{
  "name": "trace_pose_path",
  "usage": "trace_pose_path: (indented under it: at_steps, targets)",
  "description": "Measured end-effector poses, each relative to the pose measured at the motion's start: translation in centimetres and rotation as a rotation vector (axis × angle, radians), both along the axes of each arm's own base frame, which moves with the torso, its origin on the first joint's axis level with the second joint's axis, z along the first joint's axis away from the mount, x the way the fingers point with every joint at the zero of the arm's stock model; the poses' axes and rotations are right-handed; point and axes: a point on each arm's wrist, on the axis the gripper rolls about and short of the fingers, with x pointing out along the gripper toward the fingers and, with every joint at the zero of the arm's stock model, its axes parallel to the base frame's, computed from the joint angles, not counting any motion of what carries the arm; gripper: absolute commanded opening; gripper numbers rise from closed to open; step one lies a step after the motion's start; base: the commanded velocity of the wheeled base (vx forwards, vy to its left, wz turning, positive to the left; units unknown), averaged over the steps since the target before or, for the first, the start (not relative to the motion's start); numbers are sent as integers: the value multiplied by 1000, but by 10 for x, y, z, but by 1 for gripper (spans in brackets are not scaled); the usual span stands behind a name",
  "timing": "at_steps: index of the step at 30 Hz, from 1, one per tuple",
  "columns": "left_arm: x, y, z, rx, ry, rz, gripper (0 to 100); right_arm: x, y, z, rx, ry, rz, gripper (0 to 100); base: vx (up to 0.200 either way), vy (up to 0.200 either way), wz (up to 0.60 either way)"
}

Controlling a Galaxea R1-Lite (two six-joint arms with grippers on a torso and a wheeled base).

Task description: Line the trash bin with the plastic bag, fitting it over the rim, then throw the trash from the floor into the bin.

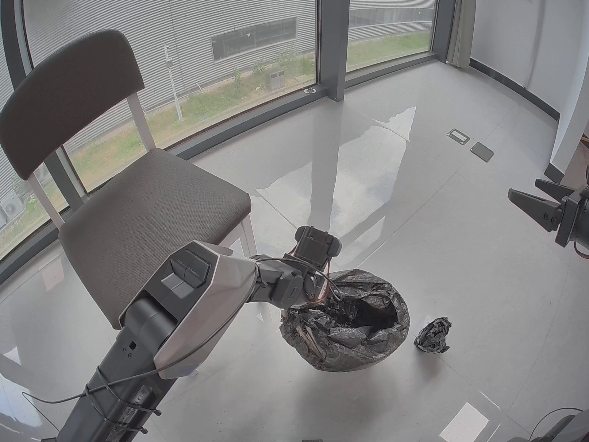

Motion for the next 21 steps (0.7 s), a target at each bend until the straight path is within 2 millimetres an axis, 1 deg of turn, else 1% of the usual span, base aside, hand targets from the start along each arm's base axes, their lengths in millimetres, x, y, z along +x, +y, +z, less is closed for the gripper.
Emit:
trace_pose_path:
  at_steps: [2, 7, 9, 10, 12, 14, 21]
  targets:
    - [-2, -2, 11, -12, -17, -5, 100, 0, 0, 0, 0, 1, 0, 100, 0, 0, 0]
    - [-14, -12, 49, -76, -76, -21, 100, 0, 0, 0, 0, 2, -3, 100, 0, 0, 0]
    - [-19, -12, 61, -103, -84, -15, 100, 0, -1, 0, 0, 3, -4, 100, 0, 0, 0]
    - [-22, -12, 65, -112, -84, -12, 100, 1, -1, 0, 0, 2, -6, 100, 0, 0, 0]
    - [-35, -14, 73, -128, -73, -17, 100, 1, -2, 0, 2, 1, -4, 100, 0, 0, 0]
    - [-43, -13, 76, -133, -65, -21, 100, 1, -3, 0, 3, 1, -2, 100, 0, 0, 0]
    - [-88, 2, 91, -161, -64, -46, 100, 9, -11, -3, 6, 21, -7, 100, 0, 0, 0]
